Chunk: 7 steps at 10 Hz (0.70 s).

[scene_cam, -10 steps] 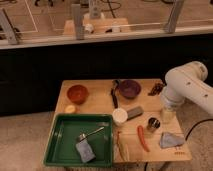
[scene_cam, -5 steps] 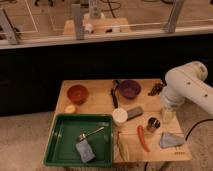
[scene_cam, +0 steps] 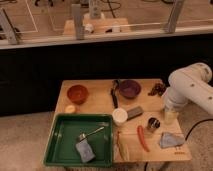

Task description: Wipe table surface with towel

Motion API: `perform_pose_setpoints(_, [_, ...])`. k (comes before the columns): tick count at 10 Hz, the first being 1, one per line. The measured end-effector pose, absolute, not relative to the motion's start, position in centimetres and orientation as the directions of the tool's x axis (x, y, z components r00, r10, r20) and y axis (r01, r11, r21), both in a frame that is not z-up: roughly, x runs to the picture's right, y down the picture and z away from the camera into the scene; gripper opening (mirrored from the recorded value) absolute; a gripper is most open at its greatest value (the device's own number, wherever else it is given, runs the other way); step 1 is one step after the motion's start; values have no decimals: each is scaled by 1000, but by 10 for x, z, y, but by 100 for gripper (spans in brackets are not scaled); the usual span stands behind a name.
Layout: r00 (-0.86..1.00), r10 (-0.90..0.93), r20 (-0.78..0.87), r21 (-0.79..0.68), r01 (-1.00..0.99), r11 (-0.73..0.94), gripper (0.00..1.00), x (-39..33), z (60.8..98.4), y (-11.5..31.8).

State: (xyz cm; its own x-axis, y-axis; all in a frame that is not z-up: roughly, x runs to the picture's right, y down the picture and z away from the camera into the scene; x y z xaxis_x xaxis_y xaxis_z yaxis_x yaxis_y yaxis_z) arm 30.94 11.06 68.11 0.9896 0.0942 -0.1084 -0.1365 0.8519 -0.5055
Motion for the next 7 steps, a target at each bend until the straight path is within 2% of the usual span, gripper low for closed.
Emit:
perform_pose_setpoints(4, [959,174,-222,-457,-260,851,80,365,696,156])
perform_pose_setpoints(7, [955,202,-217,-418,-278,865,80,390,704,201])
